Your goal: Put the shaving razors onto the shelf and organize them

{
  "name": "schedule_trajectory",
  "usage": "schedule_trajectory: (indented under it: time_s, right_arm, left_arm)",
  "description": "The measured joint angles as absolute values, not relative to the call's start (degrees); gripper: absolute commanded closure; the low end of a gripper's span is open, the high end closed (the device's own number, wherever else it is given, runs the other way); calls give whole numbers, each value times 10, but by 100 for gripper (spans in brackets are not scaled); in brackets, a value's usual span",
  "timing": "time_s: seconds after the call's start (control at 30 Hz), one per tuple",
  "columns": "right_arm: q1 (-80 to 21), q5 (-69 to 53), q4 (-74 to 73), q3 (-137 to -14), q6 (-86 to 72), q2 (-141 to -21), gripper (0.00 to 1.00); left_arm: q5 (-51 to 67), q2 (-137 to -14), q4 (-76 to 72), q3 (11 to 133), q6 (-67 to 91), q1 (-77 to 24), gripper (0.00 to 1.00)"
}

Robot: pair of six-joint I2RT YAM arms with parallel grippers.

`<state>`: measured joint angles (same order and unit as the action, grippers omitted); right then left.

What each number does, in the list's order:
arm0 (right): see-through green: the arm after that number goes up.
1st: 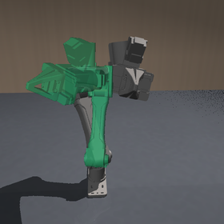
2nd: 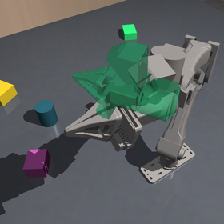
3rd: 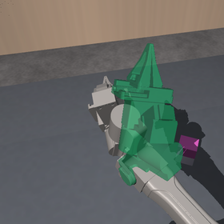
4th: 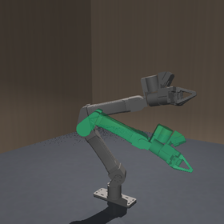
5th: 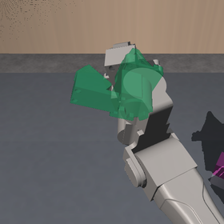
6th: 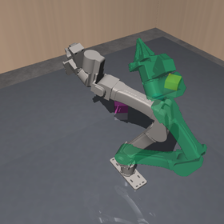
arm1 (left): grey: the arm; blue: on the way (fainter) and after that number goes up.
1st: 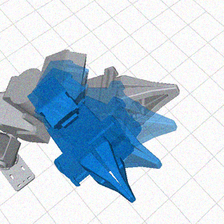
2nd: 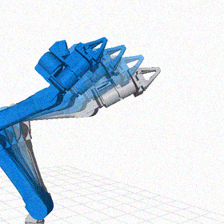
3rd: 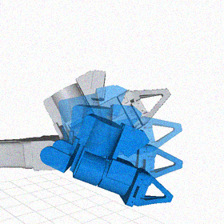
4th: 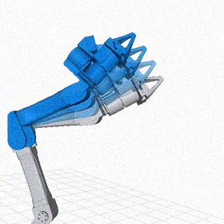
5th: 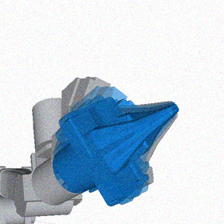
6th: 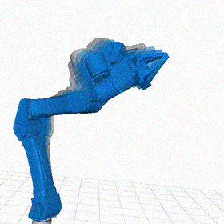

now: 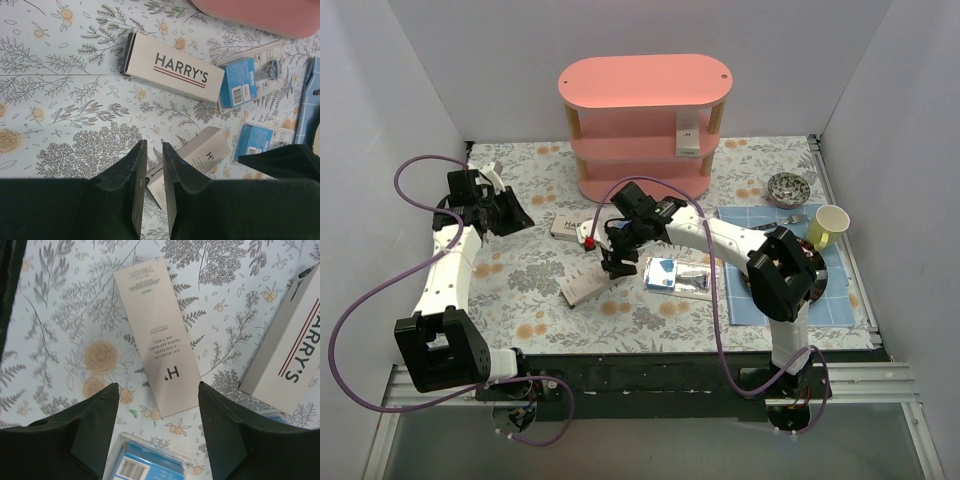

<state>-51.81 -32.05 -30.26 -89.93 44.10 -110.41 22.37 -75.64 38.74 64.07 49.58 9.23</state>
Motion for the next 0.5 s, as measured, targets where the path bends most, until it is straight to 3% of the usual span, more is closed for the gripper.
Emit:
schedule_trajectory:
  time_s: [0.2,0.5]
  right_arm:
    - [-510,-328,-369,-936,571,-1160,28]
    - [-510,-332,-389,-953,617,-1205,27]
  left_arm:
    - [237,-756,387,632,490,105,80]
    - [249,-756,388,618,482,116,81]
